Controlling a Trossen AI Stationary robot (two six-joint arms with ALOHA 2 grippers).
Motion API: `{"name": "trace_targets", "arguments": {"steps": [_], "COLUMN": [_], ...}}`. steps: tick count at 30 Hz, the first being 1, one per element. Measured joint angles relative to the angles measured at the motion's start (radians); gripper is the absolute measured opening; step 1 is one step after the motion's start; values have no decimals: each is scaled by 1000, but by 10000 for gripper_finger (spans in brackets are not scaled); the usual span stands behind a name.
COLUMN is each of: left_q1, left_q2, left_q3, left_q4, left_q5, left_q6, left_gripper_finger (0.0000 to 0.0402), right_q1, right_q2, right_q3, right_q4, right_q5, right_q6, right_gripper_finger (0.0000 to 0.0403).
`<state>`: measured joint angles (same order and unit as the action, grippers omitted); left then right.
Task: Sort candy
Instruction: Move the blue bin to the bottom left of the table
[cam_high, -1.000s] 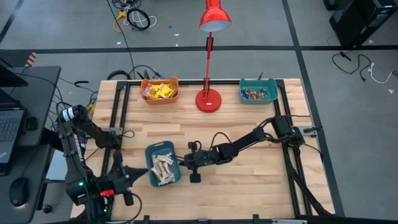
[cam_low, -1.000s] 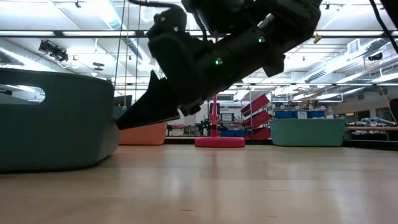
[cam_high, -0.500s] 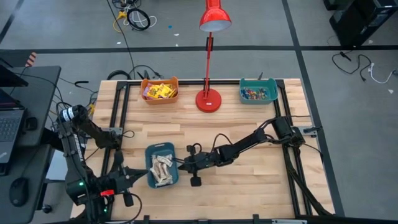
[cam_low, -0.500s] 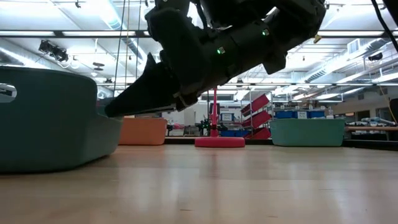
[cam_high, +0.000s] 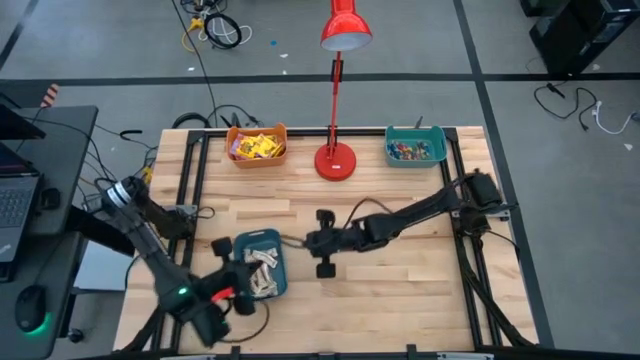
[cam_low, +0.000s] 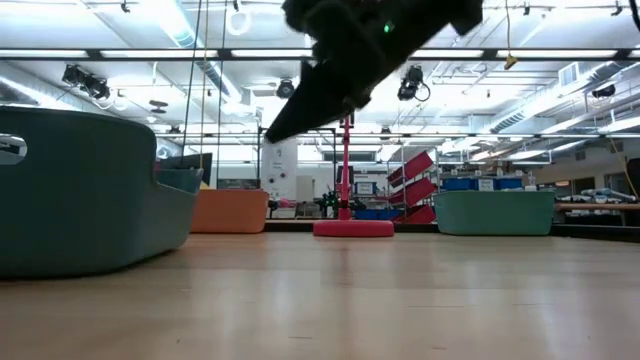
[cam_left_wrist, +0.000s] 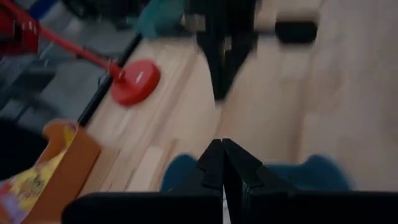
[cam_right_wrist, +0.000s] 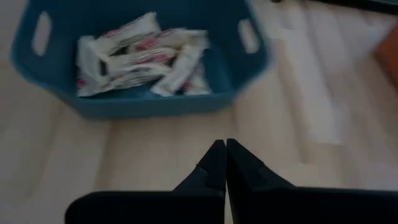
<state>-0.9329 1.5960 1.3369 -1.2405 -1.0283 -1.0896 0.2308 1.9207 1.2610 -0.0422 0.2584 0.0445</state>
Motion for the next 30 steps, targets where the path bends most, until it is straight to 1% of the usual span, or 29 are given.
{"name": "trace_targets", "arguments": {"steps": [2,5,8,11,14,19,23,30], "left_q1": [45,109,159,196,221,253,272,272], "left_q2": [2,2,2,1,1,1,1,1], "left_q3": [0,-3,-34,-80,-126,-160,-172,-179], "left_q4": [-32,-102,-142,-124,-53,-2,-6,-22], "left_q5": [62,196,320,445,540,650,689,790], "left_q6": [13,14,17,40,92,142,186,252], "left_gripper_finger": [0,0,0,0,0,0,0,0], "right_q1": [-17,-35,-45,-50,-50,-50,-50,-50], "right_q2": [-44,-91,-130,-160,-177,-200,-200,-200], "right_q3": [1,1,0,0,0,0,0,0], "right_q4": [-59,-154,-227,-285,-342,-398,-407,-408], "right_q5": [2,3,3,8,8,9,9,9], "right_q6": [-9,-18,-18,-11,7,39,58,68], "right_gripper_finger": [0,0,0,0,0,0,0,0]}}
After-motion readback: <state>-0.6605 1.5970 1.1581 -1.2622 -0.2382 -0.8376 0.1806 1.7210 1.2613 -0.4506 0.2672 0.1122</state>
